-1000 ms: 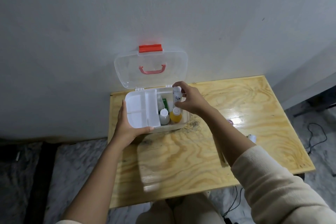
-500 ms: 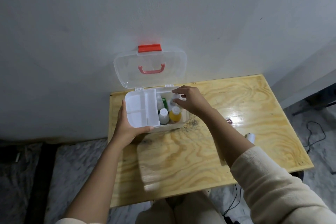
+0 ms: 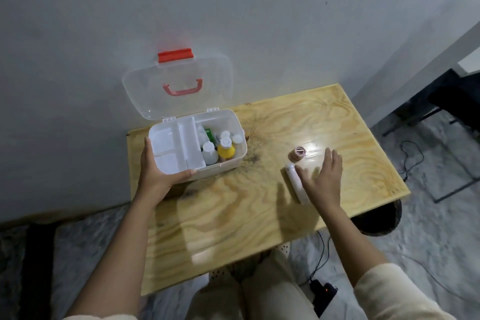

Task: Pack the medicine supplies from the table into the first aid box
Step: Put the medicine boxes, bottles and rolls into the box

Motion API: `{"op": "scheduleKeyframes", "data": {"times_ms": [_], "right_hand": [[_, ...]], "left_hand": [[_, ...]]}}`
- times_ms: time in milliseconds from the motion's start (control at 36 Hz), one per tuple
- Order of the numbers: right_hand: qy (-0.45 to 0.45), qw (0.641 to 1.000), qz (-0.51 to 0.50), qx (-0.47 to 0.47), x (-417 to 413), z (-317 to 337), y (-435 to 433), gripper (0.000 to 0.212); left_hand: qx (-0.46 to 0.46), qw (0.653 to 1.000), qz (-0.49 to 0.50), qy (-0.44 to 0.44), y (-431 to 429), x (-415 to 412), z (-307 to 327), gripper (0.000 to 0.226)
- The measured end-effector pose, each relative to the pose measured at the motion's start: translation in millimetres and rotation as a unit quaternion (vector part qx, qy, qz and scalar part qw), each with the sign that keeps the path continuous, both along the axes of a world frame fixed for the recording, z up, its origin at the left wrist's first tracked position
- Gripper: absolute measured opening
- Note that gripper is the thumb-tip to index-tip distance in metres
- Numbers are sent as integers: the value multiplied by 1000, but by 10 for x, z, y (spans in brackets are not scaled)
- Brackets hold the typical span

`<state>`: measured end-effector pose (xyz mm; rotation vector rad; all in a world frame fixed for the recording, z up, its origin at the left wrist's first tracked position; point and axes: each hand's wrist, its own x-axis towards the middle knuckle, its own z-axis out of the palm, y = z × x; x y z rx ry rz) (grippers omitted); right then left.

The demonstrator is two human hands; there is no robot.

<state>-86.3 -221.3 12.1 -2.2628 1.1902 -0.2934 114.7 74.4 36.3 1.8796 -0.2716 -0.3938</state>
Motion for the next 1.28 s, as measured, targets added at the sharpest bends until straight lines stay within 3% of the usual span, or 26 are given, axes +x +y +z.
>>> {"op": "scheduleKeyframes", "data": {"times_ms": [83,222,306,472,806,1056,1167,1278], "right_hand": [[74,997,9,37,-131,-86,-24,107],[88,994,55,41,-92,-152,63,109],[66,994,77,25,-67,-184,170,95],[14,993,112,32,-19,-233,328,61],[-15,992,119,49,172,-240,393,50],[-89,987,104,88,358,-101,560,46],[-146,982,83,81,459,70,715,44],[-231,970,62,51,628,314,914,41]], "left_hand": [[-11,1000,-2,-3,-7,4,-7,114],[-14,1000,-1,-9,8,-8,-18,113],[-10,1000,0,-13,-12,-31,-11,105],[0,1000,3,-15,6,-12,-25,113],[4,1000,10,-22,-24,-27,-8,108],[28,999,10,-16,11,-29,-24,112],[51,999,15,-10,50,-27,-69,133],[42,999,-7,-32,77,-11,-3,125]]}}
